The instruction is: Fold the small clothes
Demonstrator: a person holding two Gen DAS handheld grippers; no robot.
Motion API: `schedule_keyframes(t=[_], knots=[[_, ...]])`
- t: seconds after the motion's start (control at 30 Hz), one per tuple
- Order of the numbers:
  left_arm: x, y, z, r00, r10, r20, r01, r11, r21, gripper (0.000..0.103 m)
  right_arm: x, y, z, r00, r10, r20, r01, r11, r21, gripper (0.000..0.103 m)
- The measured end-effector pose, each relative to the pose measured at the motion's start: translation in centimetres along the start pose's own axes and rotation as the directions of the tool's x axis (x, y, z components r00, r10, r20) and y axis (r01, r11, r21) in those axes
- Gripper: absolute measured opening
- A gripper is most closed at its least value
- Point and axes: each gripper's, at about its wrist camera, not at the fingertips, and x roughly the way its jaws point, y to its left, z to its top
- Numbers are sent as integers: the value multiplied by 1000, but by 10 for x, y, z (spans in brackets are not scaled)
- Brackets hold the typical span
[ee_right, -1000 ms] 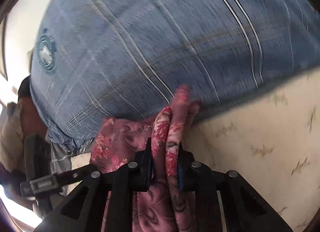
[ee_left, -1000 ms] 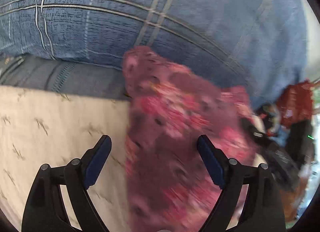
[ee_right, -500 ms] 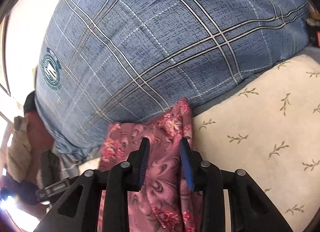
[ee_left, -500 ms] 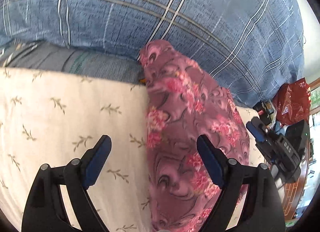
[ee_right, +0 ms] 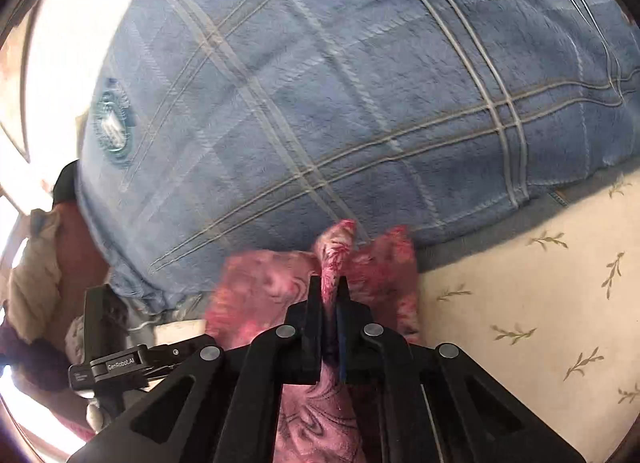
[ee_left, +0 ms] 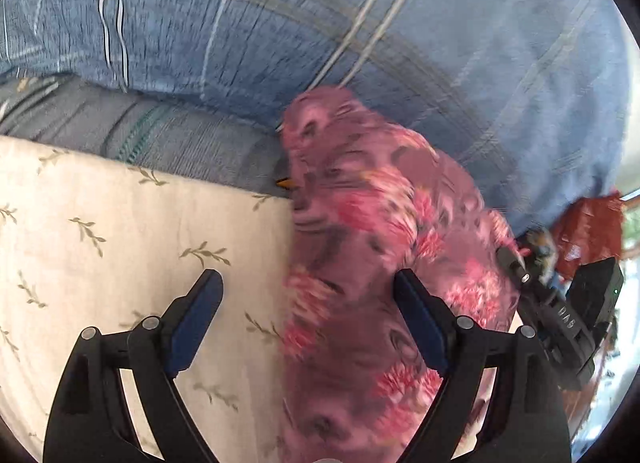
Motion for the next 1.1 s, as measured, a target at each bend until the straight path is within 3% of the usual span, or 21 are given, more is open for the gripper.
schedule_keyframes(t=[0.07, 0.1, 0.13, 0.17, 0.23, 0.3, 0.37, 0.4, 0.43, 0.5, 0.53, 0.63, 0.73, 0.8, 0.9, 1.0, 1.03, 1.07, 1.1], knots=[[1, -10, -1, 999, 39, 20, -40, 998, 42, 88, 28, -13, -4, 989, -104, -110, 105, 995, 2, 5], [4, -18, -1, 998, 55, 16, -56, 997, 52, 88, 36, -19, -8, 981, -117, -153, 120, 993, 11, 4], [1, -19, -3, 999, 49, 12, -49, 997, 57, 88, 26, -23, -8, 990, -84, -109, 91, 994, 56, 5], [-4, -19, -7, 1000, 30, 7, -31, 998, 62, 88, 19, -23, -8, 993, -68, -93, 75, 995, 73, 14], [-23, -9, -20, 1000, -13, 9, 12, 997, 70, 88, -10, -21, -13, 998, -46, -33, 48, 995, 88, 14], [-39, -2, -39, 998, -63, 25, 61, 995, 78, 88, -27, -20, -22, 999, 32, -12, -31, 995, 92, 18], [-43, 3, -61, 997, -81, 16, 79, 993, 84, 88, -39, -22, -36, 997, 76, -8, -75, 990, 118, 45], [-39, 1, -69, 997, -76, 4, 76, 993, 88, 88, -40, -23, -43, 997, 78, -26, -74, 989, 131, 47], [-33, -1, -77, 998, -61, -8, 62, 994, 95, 88, -35, -24, -53, 994, 81, -67, -72, 989, 133, 46], [-31, -10, -86, 999, -34, 1, 34, 994, 103, 88, -34, -15, -65, 996, 37, -79, -31, 997, 73, 31], [-32, -13, -88, 1000, -14, 18, 12, 993, 115, 88, -43, -7, -64, 998, 42, -44, -41, 999, 24, 5], [-29, -10, -84, 1000, -3, 3, 3, 996, 89, 90, -60, 3, -64, 998, 37, 53, -36, 999, -27, 6], [-32, -17, -83, 1000, 9, -17, -8, 997, 71, 90, -34, -11, -77, 991, -120, -59, 116, 991, -70, 9], [-48, -17, -91, 1000, 2, 0, -2, 995, 96, 90, -51, -8, -77, 995, -94, -11, 94, 995, -44, 18], [-60, -19, -113, 1000, -7, 14, 5, 990, 143, 90, -100, -6, -95, 996, 6, 83, -3, 999, -33, 19], [-53, -18, -134, 1000, 11, 9, -12, 983, 181, 90, -119, 2, -125, 990, 94, 101, -87, 994, -72, 24], [-44, -20, -141, 998, 55, 2, -54, 976, 213, 90, -113, 7, -141, 994, 80, 76, -71, 991, -112, 24], [-36, -27, -148, 994, 108, 17, -109, 957, 270, 90, -99, 10, -157, 1000, -13, 19, 16, 985, -173, 24], [-35, -35, -153, 987, 151, 52, -159, 932, 324, 91, -85, 8, -169, 992, -120, -46, 106, 965, -241, 19]])
